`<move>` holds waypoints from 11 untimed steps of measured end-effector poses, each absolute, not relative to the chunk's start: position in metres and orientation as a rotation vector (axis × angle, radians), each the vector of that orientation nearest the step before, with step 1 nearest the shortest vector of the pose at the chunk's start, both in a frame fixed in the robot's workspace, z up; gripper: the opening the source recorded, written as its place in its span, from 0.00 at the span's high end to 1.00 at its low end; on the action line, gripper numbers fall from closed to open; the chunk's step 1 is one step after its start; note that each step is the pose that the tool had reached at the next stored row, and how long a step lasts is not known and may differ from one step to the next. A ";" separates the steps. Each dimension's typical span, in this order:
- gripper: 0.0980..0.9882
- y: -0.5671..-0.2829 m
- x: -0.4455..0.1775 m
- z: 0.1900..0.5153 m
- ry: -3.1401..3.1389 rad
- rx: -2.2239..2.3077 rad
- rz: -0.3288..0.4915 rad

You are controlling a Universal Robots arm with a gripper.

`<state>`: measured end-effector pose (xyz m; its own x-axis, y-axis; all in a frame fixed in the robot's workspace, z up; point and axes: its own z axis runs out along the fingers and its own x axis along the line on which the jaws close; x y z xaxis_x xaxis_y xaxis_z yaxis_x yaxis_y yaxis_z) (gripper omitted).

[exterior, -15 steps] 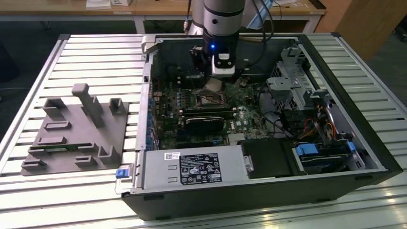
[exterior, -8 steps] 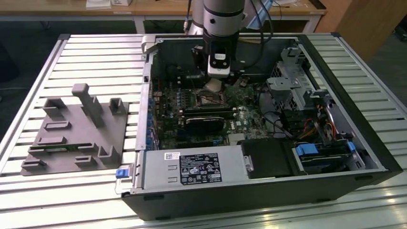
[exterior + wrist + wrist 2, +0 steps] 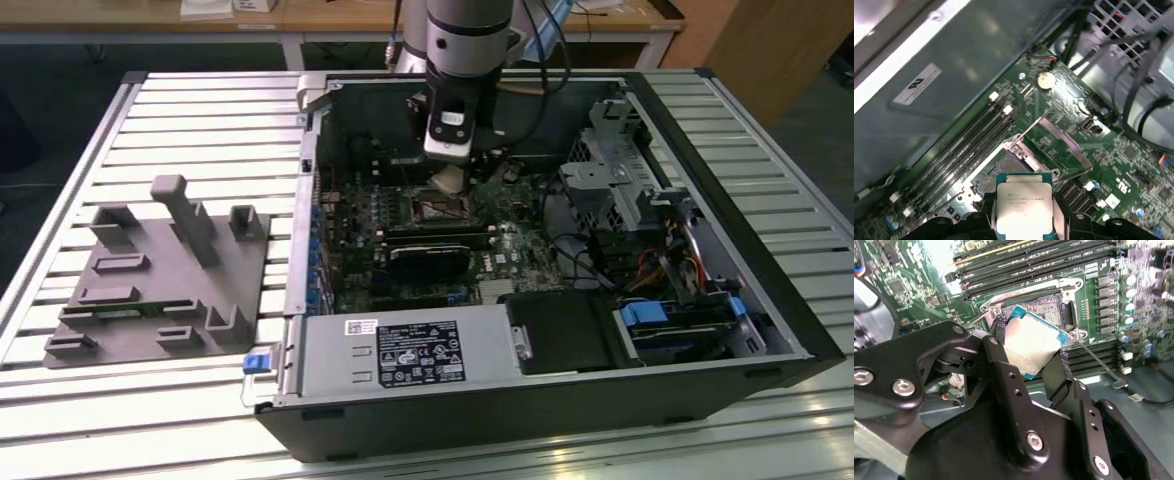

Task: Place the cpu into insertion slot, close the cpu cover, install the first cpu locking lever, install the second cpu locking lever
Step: 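Place the cpu into insertion slot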

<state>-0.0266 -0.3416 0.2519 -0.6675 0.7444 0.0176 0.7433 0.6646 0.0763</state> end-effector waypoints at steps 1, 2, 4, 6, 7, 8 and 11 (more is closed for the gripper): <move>0.51 -0.342 -0.027 0.252 2.841 1.298 0.120; 0.51 -0.342 -0.027 0.252 2.829 1.323 0.120; 0.51 -0.342 -0.027 0.251 2.804 1.371 0.119; 0.51 -0.342 -0.027 0.251 2.778 1.420 0.118; 0.51 -0.342 -0.027 0.251 2.765 1.444 0.118; 0.51 -0.342 -0.027 0.251 2.751 1.469 0.118; 0.51 -0.342 -0.027 0.251 2.709 1.542 0.116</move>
<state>-0.0267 -0.3416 0.2505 -0.5111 0.8593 0.0172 0.8576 0.5086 0.0759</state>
